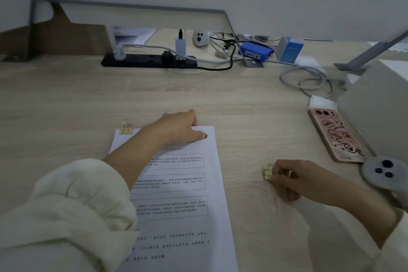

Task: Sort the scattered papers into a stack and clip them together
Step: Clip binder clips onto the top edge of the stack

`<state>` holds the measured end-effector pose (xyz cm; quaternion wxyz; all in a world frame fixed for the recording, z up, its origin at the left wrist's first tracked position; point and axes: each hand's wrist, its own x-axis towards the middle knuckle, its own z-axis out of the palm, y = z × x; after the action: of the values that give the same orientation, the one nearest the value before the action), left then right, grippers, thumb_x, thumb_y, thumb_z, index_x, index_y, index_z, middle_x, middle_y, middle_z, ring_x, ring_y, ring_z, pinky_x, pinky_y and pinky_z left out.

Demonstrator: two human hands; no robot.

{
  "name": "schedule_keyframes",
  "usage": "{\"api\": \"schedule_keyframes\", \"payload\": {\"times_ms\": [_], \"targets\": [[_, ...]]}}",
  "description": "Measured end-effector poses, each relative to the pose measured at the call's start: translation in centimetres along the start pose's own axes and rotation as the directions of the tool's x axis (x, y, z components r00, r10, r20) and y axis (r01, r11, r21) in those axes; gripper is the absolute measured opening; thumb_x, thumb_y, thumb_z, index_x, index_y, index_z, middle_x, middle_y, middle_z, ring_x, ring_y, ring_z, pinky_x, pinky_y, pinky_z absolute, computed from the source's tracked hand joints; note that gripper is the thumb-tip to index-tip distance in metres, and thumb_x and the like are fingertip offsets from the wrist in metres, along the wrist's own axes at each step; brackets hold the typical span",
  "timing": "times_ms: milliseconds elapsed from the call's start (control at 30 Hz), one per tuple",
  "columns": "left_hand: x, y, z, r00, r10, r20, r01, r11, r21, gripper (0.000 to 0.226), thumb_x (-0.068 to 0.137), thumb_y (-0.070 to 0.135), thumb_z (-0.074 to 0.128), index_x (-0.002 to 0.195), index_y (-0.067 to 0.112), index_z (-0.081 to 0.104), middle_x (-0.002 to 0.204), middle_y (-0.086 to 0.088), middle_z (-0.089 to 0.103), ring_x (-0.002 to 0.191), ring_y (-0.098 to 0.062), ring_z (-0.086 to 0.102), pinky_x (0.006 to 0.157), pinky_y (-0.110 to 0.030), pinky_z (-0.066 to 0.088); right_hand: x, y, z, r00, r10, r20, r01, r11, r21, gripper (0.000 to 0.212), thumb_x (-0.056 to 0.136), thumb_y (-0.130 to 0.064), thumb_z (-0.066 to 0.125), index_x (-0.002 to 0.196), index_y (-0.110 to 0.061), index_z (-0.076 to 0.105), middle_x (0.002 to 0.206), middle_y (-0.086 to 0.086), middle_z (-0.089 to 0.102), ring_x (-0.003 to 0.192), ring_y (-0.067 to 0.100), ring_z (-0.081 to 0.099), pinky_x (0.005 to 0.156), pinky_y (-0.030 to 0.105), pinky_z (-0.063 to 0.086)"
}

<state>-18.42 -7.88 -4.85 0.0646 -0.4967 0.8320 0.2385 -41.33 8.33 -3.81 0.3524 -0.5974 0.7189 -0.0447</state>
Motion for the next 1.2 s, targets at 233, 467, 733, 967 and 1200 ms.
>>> {"api": "schedule_keyframes", "payload": {"times_ms": [233,467,733,967,1200], "targets": [[-0.3,-0.4,1.0,0.995,0.095,0.006,-0.093,0.984,-0.151,0.014,0.091,0.033,0.048,0.102,0.029,0.041,0.105,0.011,0.057,0.104,-0.019,0.052,0.087,-0.033,0.043,2.4,-3.2,-0.8,0.970,-0.182,-0.161,0.184,0.983,-0.002,0.020,0.090,-0.028,0.054,0.082,-0.016,0.068,0.095,0.000,0.065,0.087,0.011,0.062,0.085,0.030,0.050],[-0.6,-1.1,1.1,0.992,0.109,-0.069,-0.123,0.959,-0.255,0.018,0.092,0.032,0.048,0.108,0.030,0.054,0.105,0.012,0.058,0.106,-0.013,0.050,0.092,-0.031,0.042,6.7,-6.7,-0.4,0.962,-0.106,-0.253,0.201,0.900,0.387,0.017,0.082,-0.016,0.067,0.092,-0.004,0.060,0.087,0.010,0.069,0.074,0.015,0.068,0.075,0.025,0.056],[-0.9,-1.1,0.6,0.988,0.122,-0.092,-0.146,0.934,-0.325,0.018,0.090,0.029,0.052,0.102,0.029,0.065,0.105,0.012,0.066,0.102,-0.009,0.058,0.090,-0.029,0.047,9.4,-8.1,-1.5,0.970,-0.129,-0.207,0.204,0.896,0.395,0.015,0.087,-0.027,0.061,0.095,-0.019,0.070,0.089,-0.002,0.070,0.077,0.008,0.063,0.065,0.008,0.049],[-0.1,-1.0,0.1,0.993,0.119,0.007,-0.105,0.907,-0.408,0.014,0.091,0.029,0.053,0.098,0.027,0.065,0.082,0.018,0.056,0.075,-0.003,0.053,0.062,-0.018,0.039,11.3,-9.0,-2.2,0.989,-0.147,0.022,0.119,0.871,0.476,0.021,0.080,-0.023,0.069,0.098,-0.011,0.071,0.098,0.005,0.074,0.086,0.008,0.069,0.071,0.010,0.052],[1.2,-1.3,-2.1,0.948,0.113,0.299,-0.009,0.944,-0.331,0.024,0.088,0.029,0.055,0.101,0.015,0.069,0.105,0.000,0.066,0.105,-0.017,0.058,0.096,-0.030,0.041,13.1,-9.2,-2.6,0.960,-0.205,0.190,0.051,0.797,0.602,0.043,0.066,-0.025,0.069,0.104,-0.004,0.068,0.098,0.008,0.073,0.086,0.010,0.069,0.075,0.013,0.054]]}}
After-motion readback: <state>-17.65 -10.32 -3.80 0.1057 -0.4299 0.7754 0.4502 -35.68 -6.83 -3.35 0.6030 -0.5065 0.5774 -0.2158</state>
